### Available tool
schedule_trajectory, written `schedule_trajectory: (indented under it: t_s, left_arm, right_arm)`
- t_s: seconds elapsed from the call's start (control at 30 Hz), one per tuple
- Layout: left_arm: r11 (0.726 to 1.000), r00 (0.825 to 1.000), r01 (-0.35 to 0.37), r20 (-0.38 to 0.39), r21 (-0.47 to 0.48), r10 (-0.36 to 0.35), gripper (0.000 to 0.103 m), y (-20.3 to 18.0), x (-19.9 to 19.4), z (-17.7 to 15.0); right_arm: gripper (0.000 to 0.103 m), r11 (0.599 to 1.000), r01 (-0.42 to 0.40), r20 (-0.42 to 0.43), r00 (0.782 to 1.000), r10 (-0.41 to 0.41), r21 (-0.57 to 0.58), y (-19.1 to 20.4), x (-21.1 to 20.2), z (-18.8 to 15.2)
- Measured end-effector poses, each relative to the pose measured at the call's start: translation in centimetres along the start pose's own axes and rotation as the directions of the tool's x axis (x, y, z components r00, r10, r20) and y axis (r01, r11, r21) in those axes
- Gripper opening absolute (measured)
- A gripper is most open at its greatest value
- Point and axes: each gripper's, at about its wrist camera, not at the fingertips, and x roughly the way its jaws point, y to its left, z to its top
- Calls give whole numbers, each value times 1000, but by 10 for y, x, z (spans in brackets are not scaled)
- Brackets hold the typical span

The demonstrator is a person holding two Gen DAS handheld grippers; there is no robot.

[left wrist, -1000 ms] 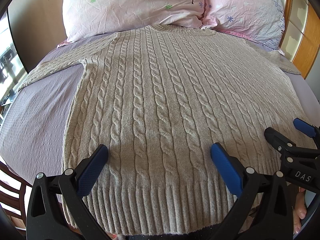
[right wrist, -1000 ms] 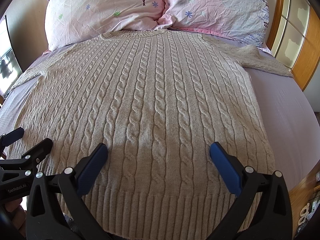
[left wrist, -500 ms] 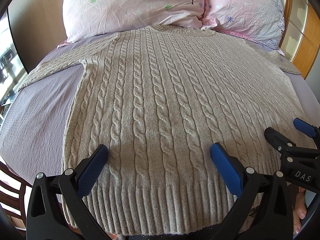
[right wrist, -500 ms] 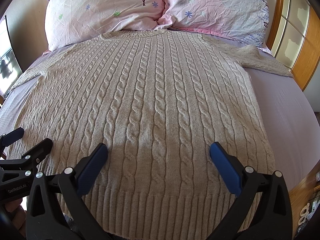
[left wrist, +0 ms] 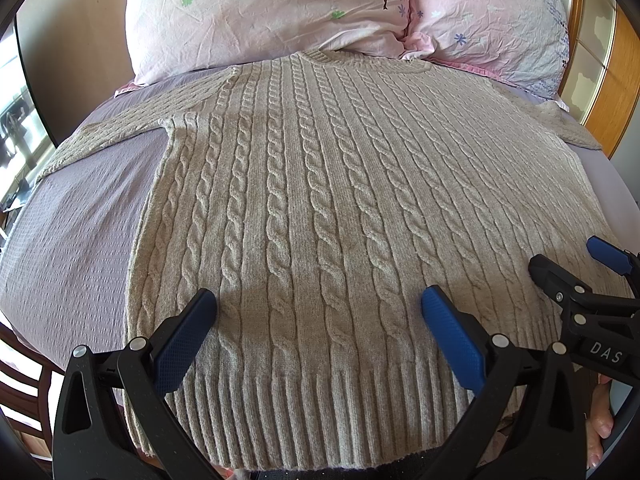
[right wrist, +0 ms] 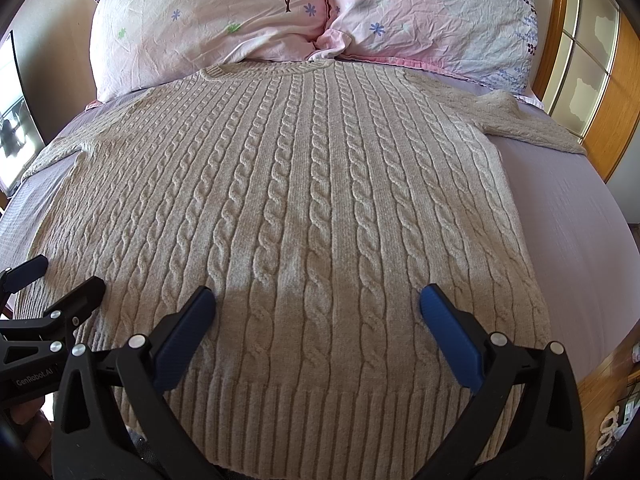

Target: Fold small clothes

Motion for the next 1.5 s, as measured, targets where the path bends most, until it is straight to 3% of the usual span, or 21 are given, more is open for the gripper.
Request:
schedule_trajectory:
  t_s: [0.93, 1.07, 1.13, 1.23, 1.33, 1.4, 1.47, 1.5]
  left_arm:
    - [1000, 1000, 2, 1, 4, -2, 102, 0, 0, 0]
    - [1000, 1000, 1, 12, 4, -1, 102, 0, -2, -1]
    - [1000, 999, -1, 38, 4, 1, 102, -1, -2, -3]
    - [1000, 999, -2, 51, 8, 2, 102, -2, -6, -3]
    - [1000, 999, -2, 48, 14, 1, 102, -1, -4, 2]
    - [1000, 997, -13, 71, 24, 11, 102, -2, -4, 9]
    - [1000, 994, -13, 109, 26, 10, 102, -2, -6, 13]
    - [1000, 989, -2, 145, 27, -2, 102, -2, -8, 17]
  right_arm:
    - [101, 1000, -3, 5, 1000, 3, -5, -2, -2, 4]
    - [101, 998, -39, 83, 996, 43, -52, -7, -7, -1]
    - [101, 990, -90, 101, 990, 101, -109, -11, -7, 1]
    - [101, 985, -166, 96, 981, 170, -49, -48, -12, 18]
    - [101, 983, -138, 178, 977, 115, 123, -123, -22, 53]
    - [93, 964, -107, 193, 979, 60, 242, -174, -20, 74]
    - [70, 919, -73, 168, 986, 7, 387, -238, -4, 100]
    - [64, 893, -54, 153, 988, -17, 447, -265, 4, 109]
